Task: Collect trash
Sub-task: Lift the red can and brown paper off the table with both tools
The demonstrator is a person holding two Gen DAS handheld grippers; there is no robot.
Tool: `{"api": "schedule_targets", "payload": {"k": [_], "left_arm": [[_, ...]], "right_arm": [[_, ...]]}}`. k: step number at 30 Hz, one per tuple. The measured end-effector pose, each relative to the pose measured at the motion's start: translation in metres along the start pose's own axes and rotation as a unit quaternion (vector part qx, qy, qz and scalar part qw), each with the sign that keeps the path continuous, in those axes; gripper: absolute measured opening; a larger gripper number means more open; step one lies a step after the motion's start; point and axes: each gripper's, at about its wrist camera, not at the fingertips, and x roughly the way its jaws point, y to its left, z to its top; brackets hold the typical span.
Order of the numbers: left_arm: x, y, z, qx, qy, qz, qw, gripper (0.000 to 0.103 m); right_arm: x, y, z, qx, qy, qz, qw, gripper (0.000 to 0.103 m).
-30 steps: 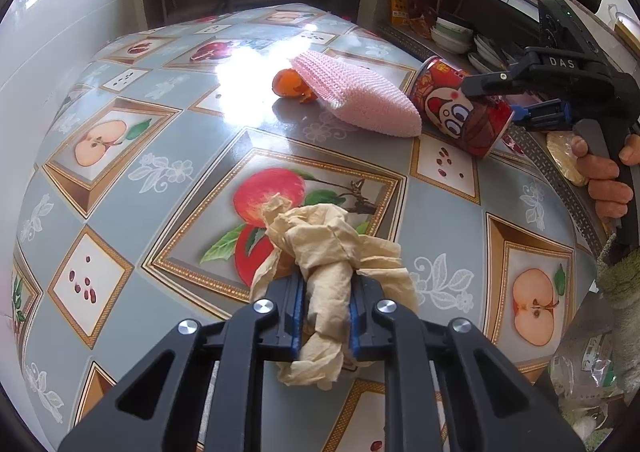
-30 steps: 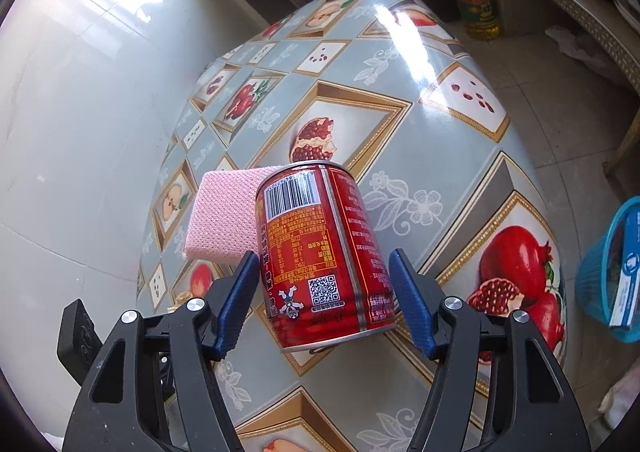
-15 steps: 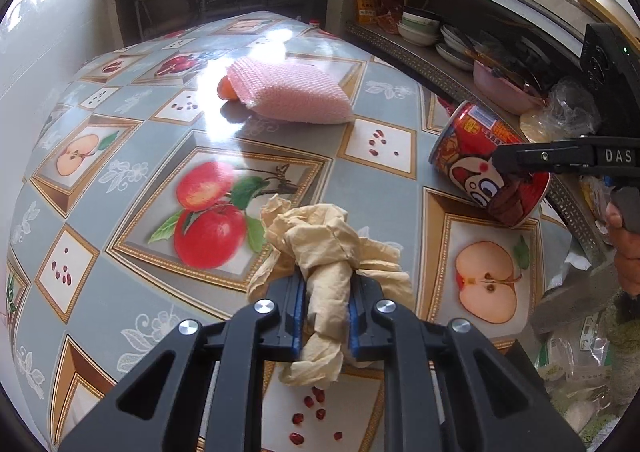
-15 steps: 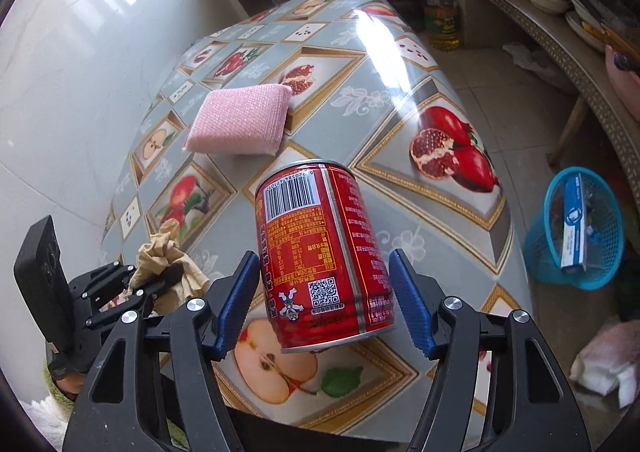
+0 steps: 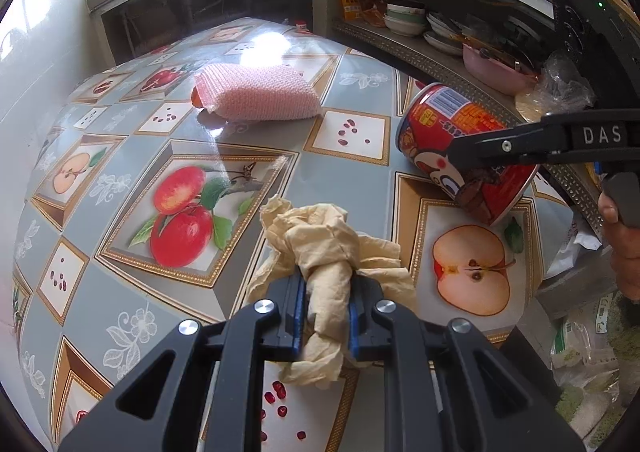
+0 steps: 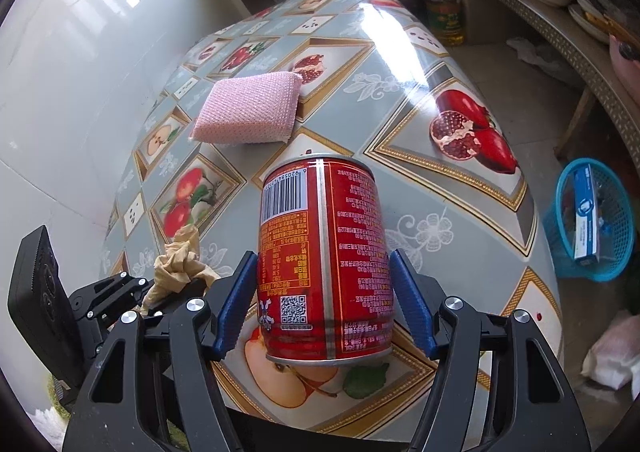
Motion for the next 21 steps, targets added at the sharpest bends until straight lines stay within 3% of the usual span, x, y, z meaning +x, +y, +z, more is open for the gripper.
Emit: {"api": "schedule_targets", "payload": {"k": [21], "left_arm": [[-0.007, 0.002, -0.001, -0.001, -0.01, 0.008, 0.9999, 0.015]], "right_arm": [[-0.016, -0.01, -0.005, 0.035, -0.015, 0.032, 0.999, 0.062]]}}
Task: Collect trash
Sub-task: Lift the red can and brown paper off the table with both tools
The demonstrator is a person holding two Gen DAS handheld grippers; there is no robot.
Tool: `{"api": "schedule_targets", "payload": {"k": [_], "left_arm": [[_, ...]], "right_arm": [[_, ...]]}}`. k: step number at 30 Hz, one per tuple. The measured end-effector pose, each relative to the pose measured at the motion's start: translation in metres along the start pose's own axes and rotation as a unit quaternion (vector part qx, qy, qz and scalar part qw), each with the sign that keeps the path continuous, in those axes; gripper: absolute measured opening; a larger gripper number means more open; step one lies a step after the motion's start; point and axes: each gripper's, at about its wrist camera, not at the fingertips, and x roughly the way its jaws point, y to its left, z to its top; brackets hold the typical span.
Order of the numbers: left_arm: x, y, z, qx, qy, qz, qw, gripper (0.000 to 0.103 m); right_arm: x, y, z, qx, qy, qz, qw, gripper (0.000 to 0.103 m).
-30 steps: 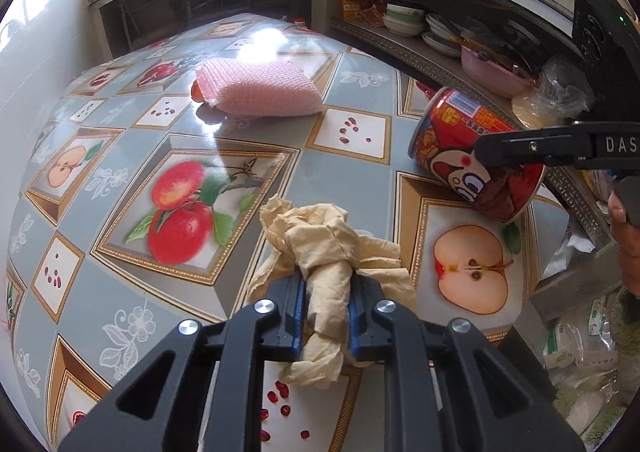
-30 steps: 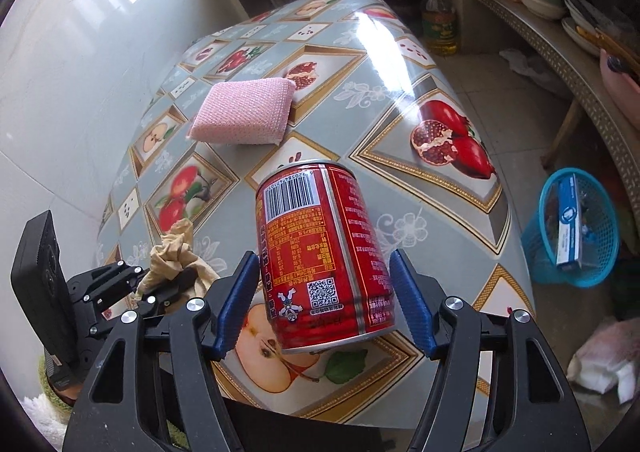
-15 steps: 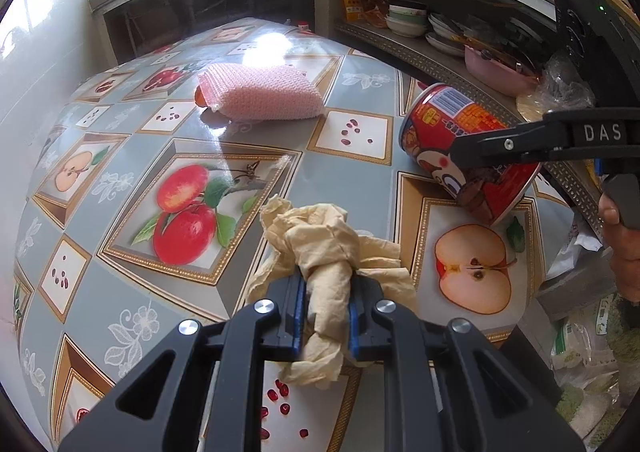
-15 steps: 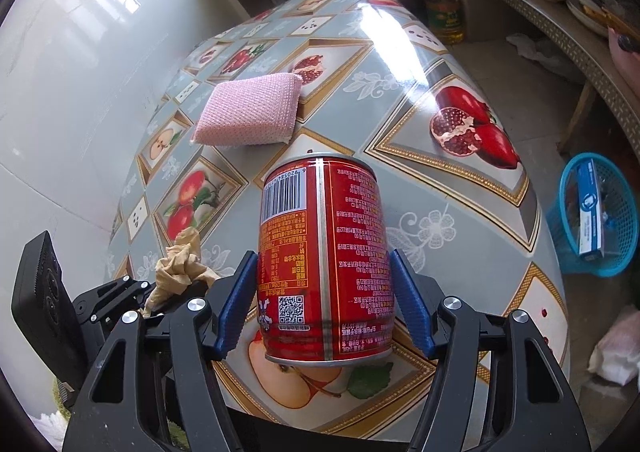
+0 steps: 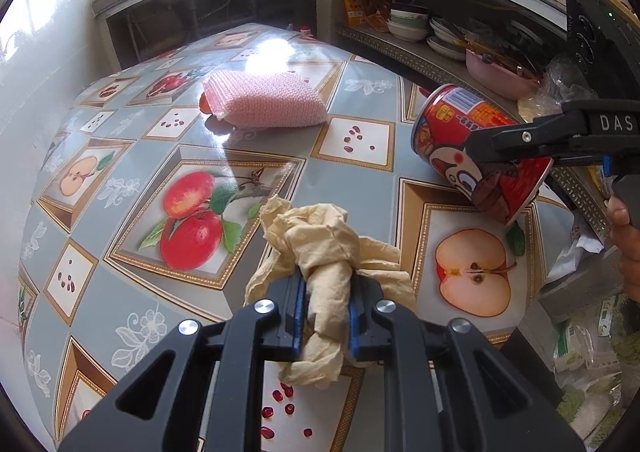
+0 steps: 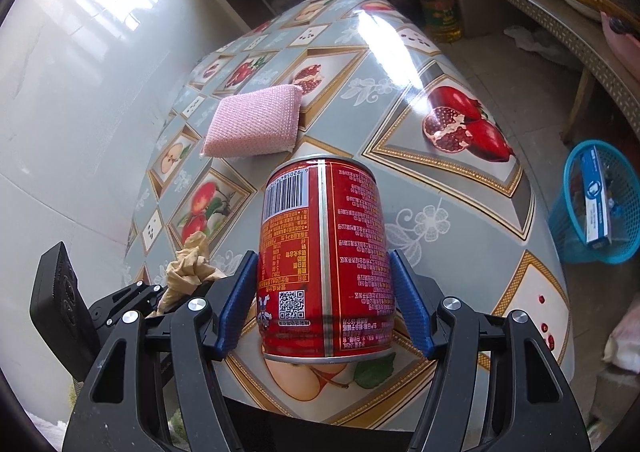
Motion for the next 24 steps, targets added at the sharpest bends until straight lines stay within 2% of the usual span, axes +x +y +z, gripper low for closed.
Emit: {"api": "schedule_targets", "payload": {"k": [15, 21, 24], "left_arm": [[-0.009, -0.01, 0.001, 0.012, -0.013, 0.017, 0.9997, 0.015], [-0.014, -0.008, 0.003, 0.006, -0.023, 0.007, 0.9997, 0.015], [-0.018, -0.006, 0.007, 0.0, -0.033, -0.009, 0.9994, 0.015]], "right_arm": [[-0.014, -0.008, -0.002, 0.008, -0.014, 0.009, 1.0, 0.062], [-0.02, -0.007, -0.005, 0.015, -0.019, 0.014, 1.0, 0.062], [-0.024, -0.005, -0.009, 0.019, -0.027, 0.024, 0.999, 0.062]]}}
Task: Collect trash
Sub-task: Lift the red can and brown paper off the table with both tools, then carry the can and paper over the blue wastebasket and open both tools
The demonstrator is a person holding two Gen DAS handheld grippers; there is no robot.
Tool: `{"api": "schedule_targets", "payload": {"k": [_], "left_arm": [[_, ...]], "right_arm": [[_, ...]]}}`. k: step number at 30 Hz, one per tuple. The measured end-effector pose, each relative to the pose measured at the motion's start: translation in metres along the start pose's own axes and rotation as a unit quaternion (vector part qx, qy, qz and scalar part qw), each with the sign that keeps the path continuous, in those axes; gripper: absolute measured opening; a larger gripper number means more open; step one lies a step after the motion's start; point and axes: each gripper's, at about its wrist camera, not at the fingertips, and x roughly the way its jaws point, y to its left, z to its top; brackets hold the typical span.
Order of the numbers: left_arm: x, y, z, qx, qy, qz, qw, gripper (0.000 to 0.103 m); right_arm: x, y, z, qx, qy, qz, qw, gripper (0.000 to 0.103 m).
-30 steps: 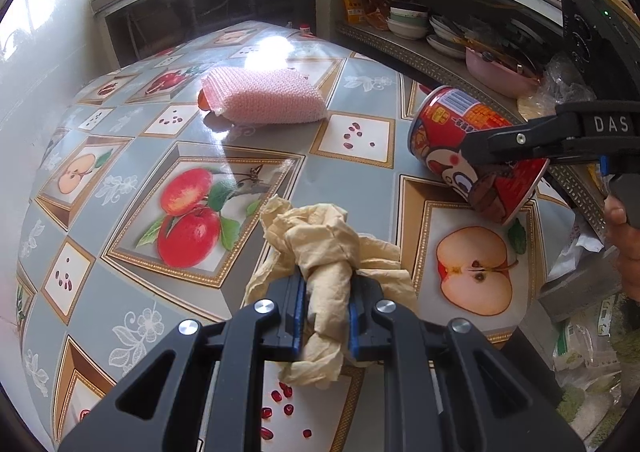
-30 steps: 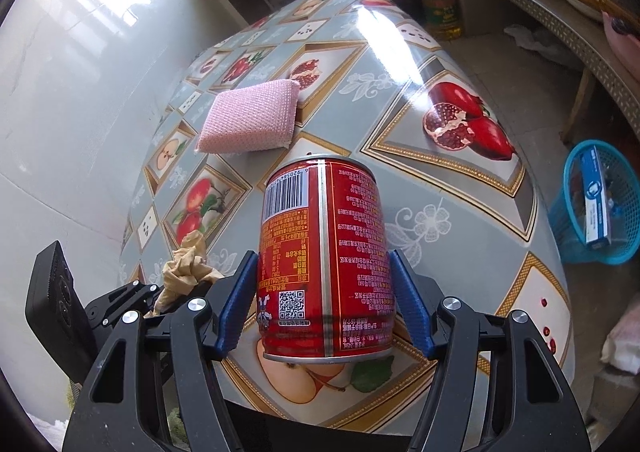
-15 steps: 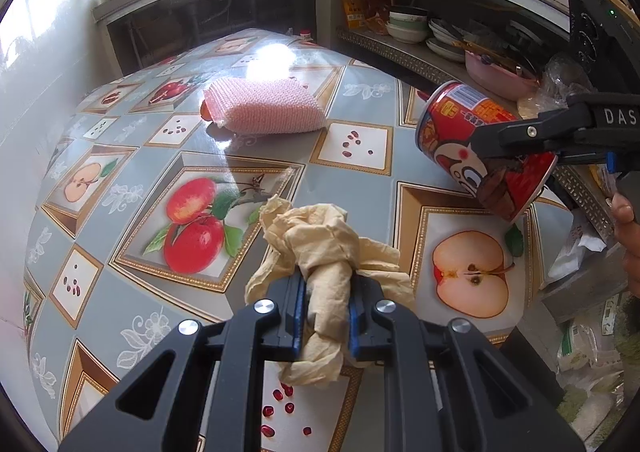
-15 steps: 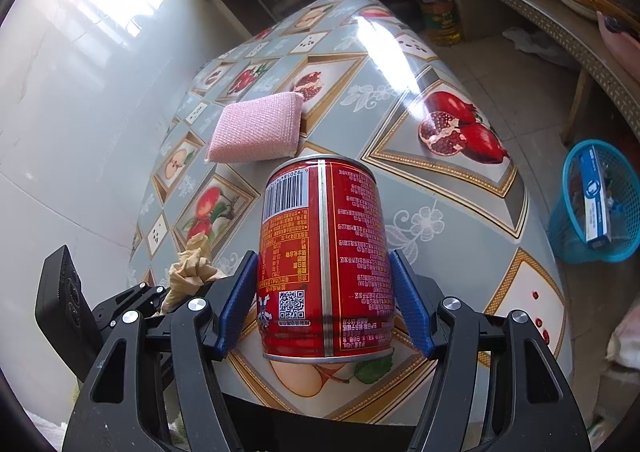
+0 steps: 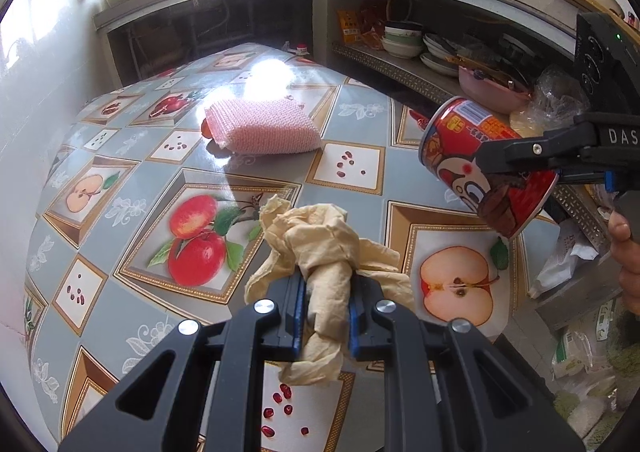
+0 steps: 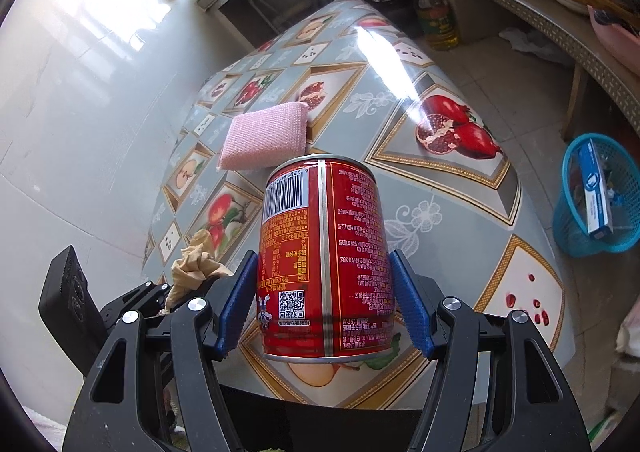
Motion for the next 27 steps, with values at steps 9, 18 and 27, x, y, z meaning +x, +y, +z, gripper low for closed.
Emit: {"api": "schedule_targets", "payload": {"k": [9, 18, 27], "left_arm": [[-0.006, -0.031, 0.051, 0.022, -0.022, -0.066, 0.9974, 0.015], [0.03, -0.145, 0.15, 0.09, -0.01, -0.203, 0.9751, 0.015], [0.19, -0.288, 0.212, 0.093, 0.162, -0.273, 0.9435, 0.016]], "right_arm": [[-0.056, -0.03, -0.005, 0.047, -0.082, 0.015, 0.995, 0.062], [-0.167, -0.147, -0.032, 0.155, -0.217, -0.123, 0.956, 0.062], [-0.129, -0.293, -0.047, 0.299, -0.197, -0.163, 0.919, 0.062]]}}
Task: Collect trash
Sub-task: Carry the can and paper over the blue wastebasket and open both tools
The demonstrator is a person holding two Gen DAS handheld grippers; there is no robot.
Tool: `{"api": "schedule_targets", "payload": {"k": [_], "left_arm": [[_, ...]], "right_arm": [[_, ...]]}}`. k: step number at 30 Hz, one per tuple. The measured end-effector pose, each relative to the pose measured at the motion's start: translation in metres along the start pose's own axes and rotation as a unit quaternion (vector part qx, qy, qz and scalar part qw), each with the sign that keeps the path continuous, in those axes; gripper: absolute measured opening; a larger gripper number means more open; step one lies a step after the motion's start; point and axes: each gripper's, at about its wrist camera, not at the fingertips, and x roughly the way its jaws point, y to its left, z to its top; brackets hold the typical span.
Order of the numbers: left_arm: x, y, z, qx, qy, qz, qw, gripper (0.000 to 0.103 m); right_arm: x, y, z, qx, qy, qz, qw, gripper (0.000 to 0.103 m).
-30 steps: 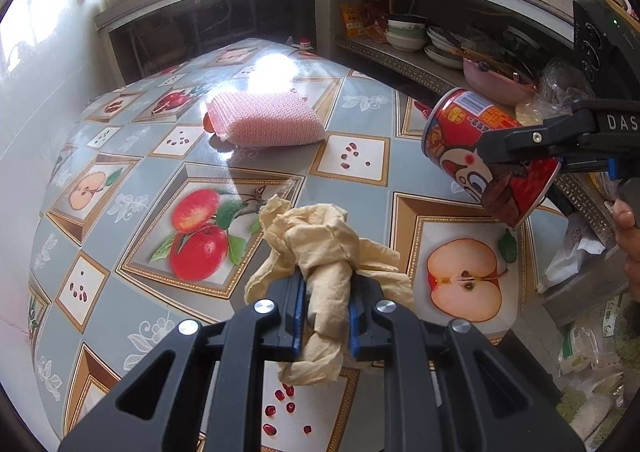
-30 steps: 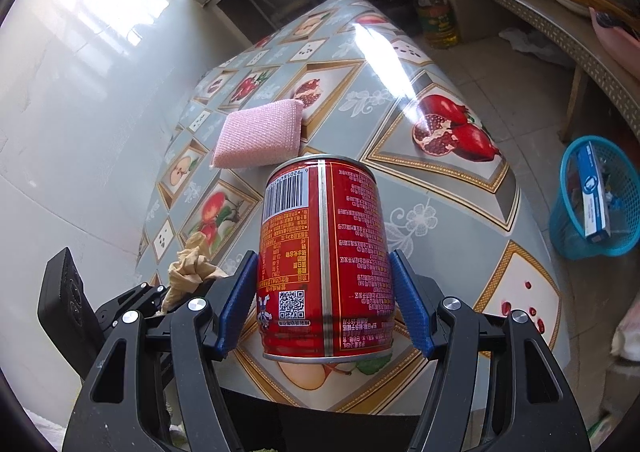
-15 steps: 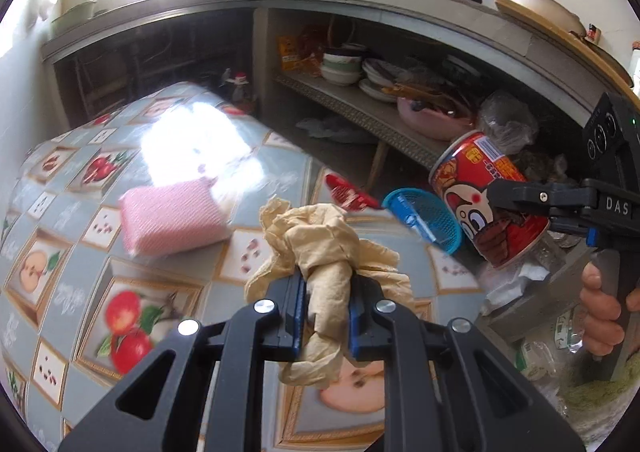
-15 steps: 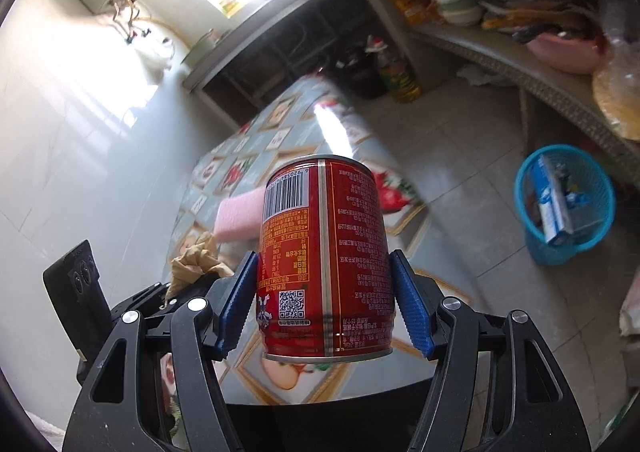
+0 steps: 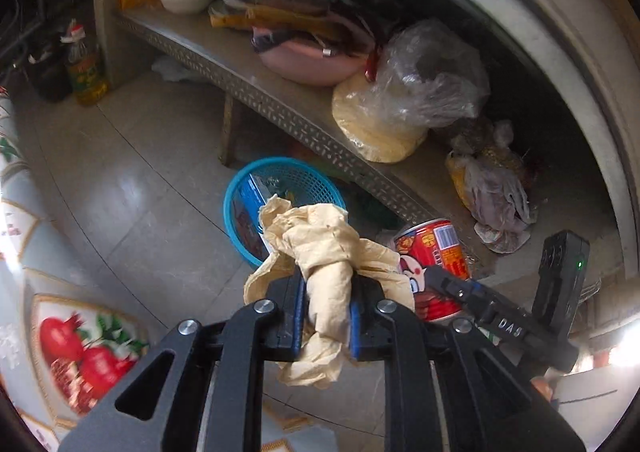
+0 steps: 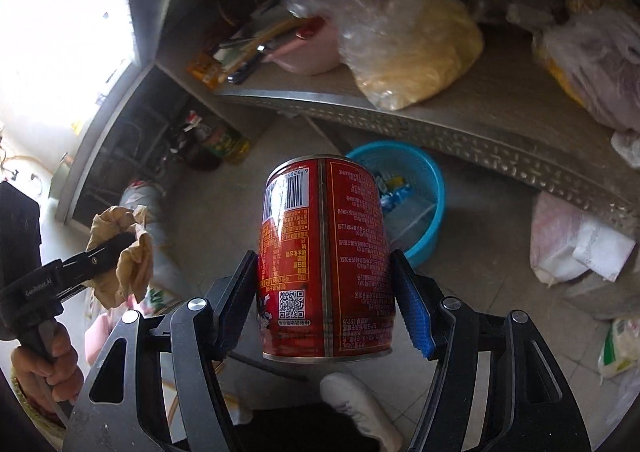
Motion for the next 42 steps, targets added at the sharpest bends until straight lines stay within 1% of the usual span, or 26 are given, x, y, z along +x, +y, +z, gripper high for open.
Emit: {"api": "schedule_targets", "payload": {"k": [1, 5, 6, 9, 13, 15, 17, 18, 19, 21, 22, 25, 29, 32, 33, 34, 35, 36, 39, 41, 42], "left_arm": [[0.023, 0.001, 0.011, -0.011, 0.015, -0.007, 0.9998, 0.017], [0.103, 0.011, 0.04, -0.047, 0.06, -0.01, 0.9971, 0.018], [0.121, 0.015, 0.046, -0.056, 0.071, -0.005, 0.9959, 0.018], [0.157, 0.028, 0.055, -0.086, 0.092, 0.009, 0.9921, 0.018], [0.178, 0.05, 0.062, -0.112, 0.094, 0.029, 0.9888, 0.018], [0.185, 0.056, 0.062, -0.12, 0.093, 0.035, 0.9878, 0.018], [0.19, 0.062, 0.063, -0.124, 0.093, 0.041, 0.987, 0.018], [0.191, 0.065, 0.062, -0.126, 0.093, 0.039, 0.9869, 0.018], [0.193, 0.067, 0.061, -0.127, 0.093, 0.038, 0.9868, 0.018], [0.195, 0.071, 0.063, -0.127, 0.094, 0.035, 0.9869, 0.018], [0.197, 0.071, 0.064, -0.126, 0.094, 0.033, 0.987, 0.018], [0.206, 0.067, 0.066, -0.124, 0.095, 0.028, 0.9873, 0.018], [0.222, 0.056, 0.069, -0.117, 0.105, 0.023, 0.9872, 0.018], [0.238, 0.045, 0.072, -0.109, 0.108, 0.024, 0.9879, 0.018], [0.243, 0.043, 0.073, -0.11, 0.108, 0.023, 0.9878, 0.023], [0.249, 0.043, 0.074, -0.113, 0.111, 0.028, 0.987, 0.033], [0.254, 0.043, 0.074, -0.119, 0.115, 0.037, 0.9856, 0.04], [0.257, 0.045, 0.075, -0.128, 0.114, 0.043, 0.9843, 0.048], [0.256, 0.049, 0.076, -0.152, 0.107, 0.031, 0.9821, 0.056], [0.247, 0.05, 0.077, -0.156, 0.093, 0.026, 0.983, 0.058], [0.241, 0.05, 0.079, -0.155, 0.083, 0.025, 0.9841, 0.062]], "right_arm": [[0.017, -0.005, 0.004, 0.01, 0.007, -0.002, 1.0, 0.062], [0.069, -0.028, 0.016, 0.041, 0.023, -0.008, 0.999, 0.062], [0.08, -0.032, 0.019, 0.047, 0.028, -0.009, 0.998, 0.062], [0.118, -0.043, 0.029, 0.061, 0.035, -0.021, 0.997, 0.062], [0.168, -0.05, 0.047, 0.079, 0.038, -0.024, 0.996, 0.062], [0.191, -0.053, 0.049, 0.09, 0.035, -0.024, 0.995, 0.065], [0.212, -0.056, 0.048, 0.097, 0.036, -0.011, 0.995, 0.069], [0.216, -0.054, 0.046, 0.088, 0.028, -0.022, 0.995, 0.071], [0.218, -0.051, 0.045, 0.081, 0.027, -0.03, 0.996, 0.075], [0.219, -0.053, 0.041, 0.084, 0.028, -0.023, 0.996, 0.075], [0.216, -0.053, 0.037, 0.084, 0.025, -0.027, 0.996, 0.075], [0.198, -0.054, 0.026, 0.07, 0.005, -0.049, 0.996, 0.075], [0.168, -0.059, 0.014, 0.066, -0.021, -0.062, 0.996, 0.075], [0.146, -0.065, 0.003, 0.059, -0.032, -0.067, 0.995, 0.075], [0.137, -0.066, -0.001, 0.057, -0.033, -0.069, 0.995, 0.075], [0.129, -0.068, -0.005, 0.056, -0.033, -0.071, 0.995, 0.075], [0.124, -0.07, -0.008, 0.053, -0.03, -0.074, 0.995, 0.075], [0.119, -0.071, -0.012, 0.049, -0.028, -0.074, 0.996, 0.075], [0.103, -0.074, -0.022, 0.04, -0.026, -0.081, 0.996, 0.075], [0.094, -0.077, -0.028, 0.035, -0.026, -0.085, 0.995, 0.075], [0.09, -0.076, -0.031, 0.031, -0.026, -0.088, 0.995, 0.075]]}}
